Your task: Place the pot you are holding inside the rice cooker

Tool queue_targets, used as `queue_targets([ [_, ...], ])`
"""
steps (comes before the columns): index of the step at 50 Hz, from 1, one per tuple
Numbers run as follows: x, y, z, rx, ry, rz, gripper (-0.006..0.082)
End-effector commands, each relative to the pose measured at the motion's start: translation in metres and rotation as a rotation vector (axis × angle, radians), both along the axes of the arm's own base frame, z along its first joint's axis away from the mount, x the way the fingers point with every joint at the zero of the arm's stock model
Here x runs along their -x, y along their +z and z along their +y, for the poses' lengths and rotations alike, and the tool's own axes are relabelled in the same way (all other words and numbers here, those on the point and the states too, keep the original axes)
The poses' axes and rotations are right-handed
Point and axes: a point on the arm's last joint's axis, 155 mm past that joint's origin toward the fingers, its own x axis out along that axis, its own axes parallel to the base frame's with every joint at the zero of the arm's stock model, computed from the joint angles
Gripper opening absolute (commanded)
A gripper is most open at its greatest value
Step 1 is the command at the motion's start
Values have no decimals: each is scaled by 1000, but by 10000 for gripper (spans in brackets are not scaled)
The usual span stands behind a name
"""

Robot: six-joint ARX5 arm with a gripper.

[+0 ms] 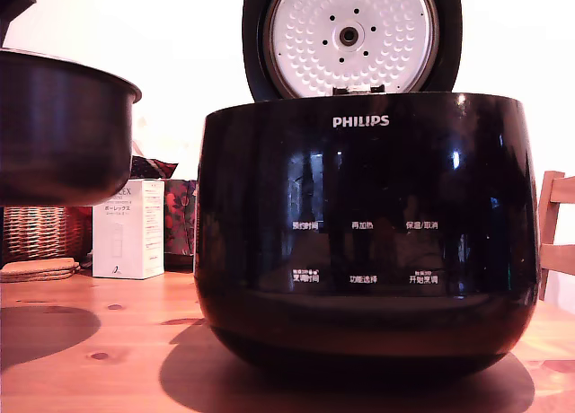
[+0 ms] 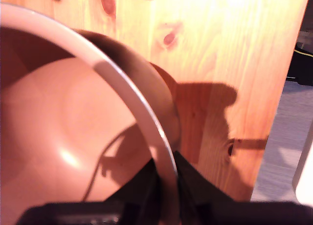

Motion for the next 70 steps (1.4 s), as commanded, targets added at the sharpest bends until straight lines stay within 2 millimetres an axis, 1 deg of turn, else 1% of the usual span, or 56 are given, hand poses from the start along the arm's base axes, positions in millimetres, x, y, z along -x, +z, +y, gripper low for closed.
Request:
queue_targets([
  [1, -7, 13, -2, 18, 5, -57, -21],
  [22, -8, 16, -2, 22, 5, -64, -21],
  [28, -8, 23, -3, 35, 5, -87, -21],
  [32, -9, 32, -4, 56, 5, -112, -21],
  [39, -7, 49, -17, 126, 3, -144, -21],
  [45, -5, 60, -26, 159, -20, -164, -21],
  [52, 0, 71, -42, 200, -72, -178, -21],
  [59, 9, 86, -63, 255, -142, -193, -22],
  [70, 30, 111, -99, 347, -282, -215, -22],
])
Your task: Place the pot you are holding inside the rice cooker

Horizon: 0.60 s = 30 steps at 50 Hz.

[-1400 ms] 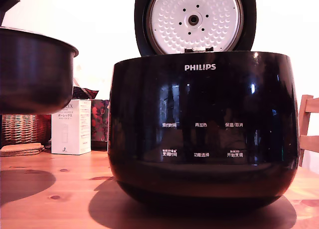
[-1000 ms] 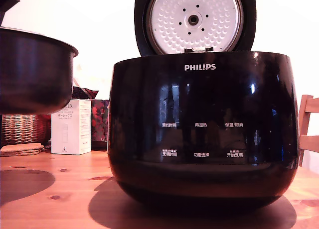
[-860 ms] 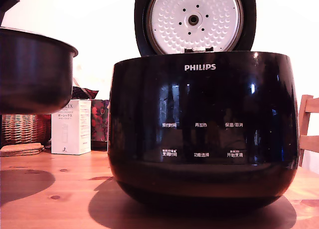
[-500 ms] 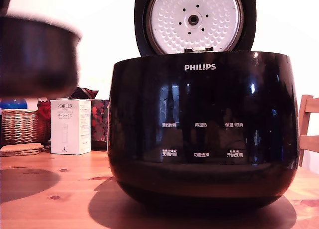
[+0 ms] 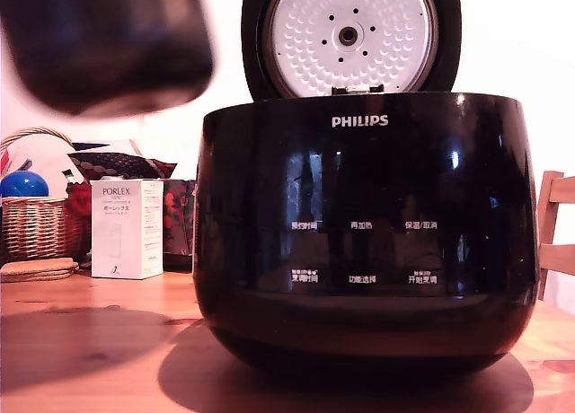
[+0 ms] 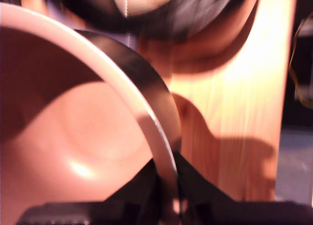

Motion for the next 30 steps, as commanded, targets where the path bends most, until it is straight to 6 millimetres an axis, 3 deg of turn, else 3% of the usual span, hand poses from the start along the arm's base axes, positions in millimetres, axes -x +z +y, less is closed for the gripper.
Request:
queue_targets([
  [1, 1, 25, -13, 72, -42, -78, -22],
  [12, 5, 35, -42, 118, -136, -135, -22],
  [30, 2, 28, -71, 139, -226, -126, -22],
])
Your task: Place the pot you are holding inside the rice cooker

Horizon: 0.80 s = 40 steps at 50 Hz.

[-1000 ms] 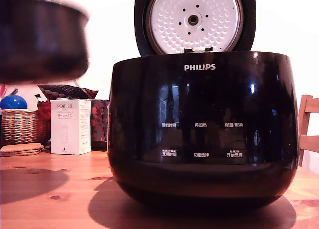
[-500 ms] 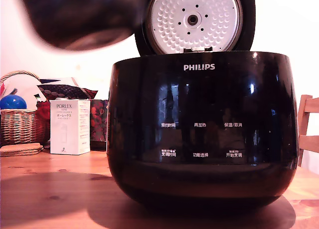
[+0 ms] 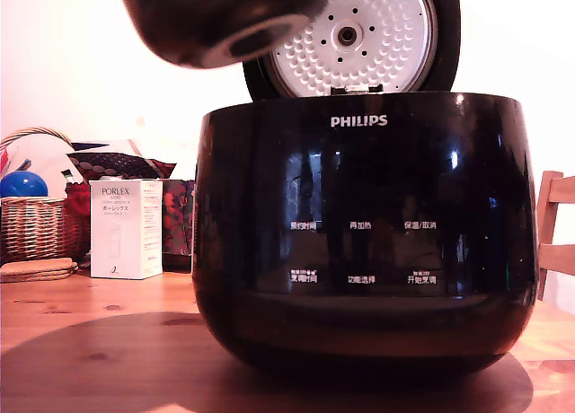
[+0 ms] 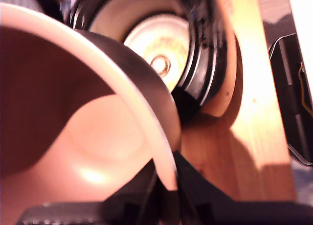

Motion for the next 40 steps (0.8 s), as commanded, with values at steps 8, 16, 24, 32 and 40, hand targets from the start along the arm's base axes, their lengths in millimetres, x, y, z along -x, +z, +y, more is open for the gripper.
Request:
queue_targets([
  [8, -9, 11, -29, 73, -69, -35, -22],
  [16, -7, 4, -45, 80, -110, 1, -22],
  [24, -11, -4, -56, 73, -144, 6, -22],
  [32, -12, -15, -68, 73, -163, 39, -22],
  [40, -17, -28, -76, 60, -168, 63, -22],
])
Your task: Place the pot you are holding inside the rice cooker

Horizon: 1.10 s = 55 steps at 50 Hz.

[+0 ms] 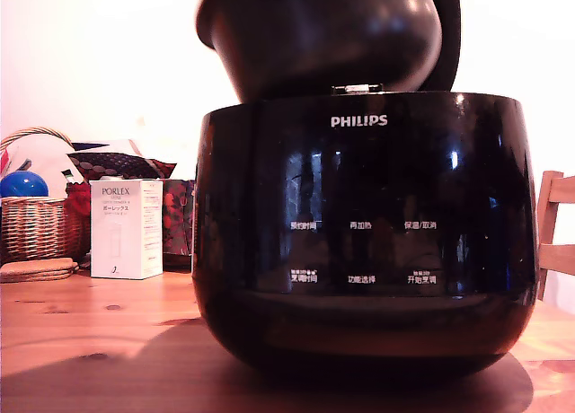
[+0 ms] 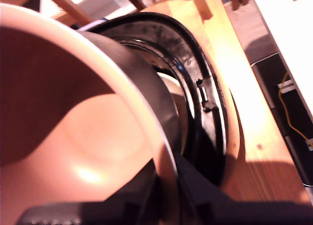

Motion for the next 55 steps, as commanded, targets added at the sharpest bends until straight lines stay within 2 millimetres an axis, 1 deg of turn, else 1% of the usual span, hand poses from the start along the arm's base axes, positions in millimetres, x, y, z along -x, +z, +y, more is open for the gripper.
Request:
queue_targets([
  [1, -7, 17, -14, 58, -17, -43, -22],
  [15, -14, -4, -22, 20, -18, -11, -22],
  [25, -11, -15, -26, -4, -27, 10, -22],
  [30, -11, -18, -28, -8, -32, 18, -22],
  [36, -10, -18, -31, -2, -31, 22, -21],
  [44, -8, -20, -30, -10, -32, 28, -21],
  [49, -9, -24, -29, -23, -28, 30, -21],
  [55, -12, -34, -28, -58, -22, 34, -21],
])
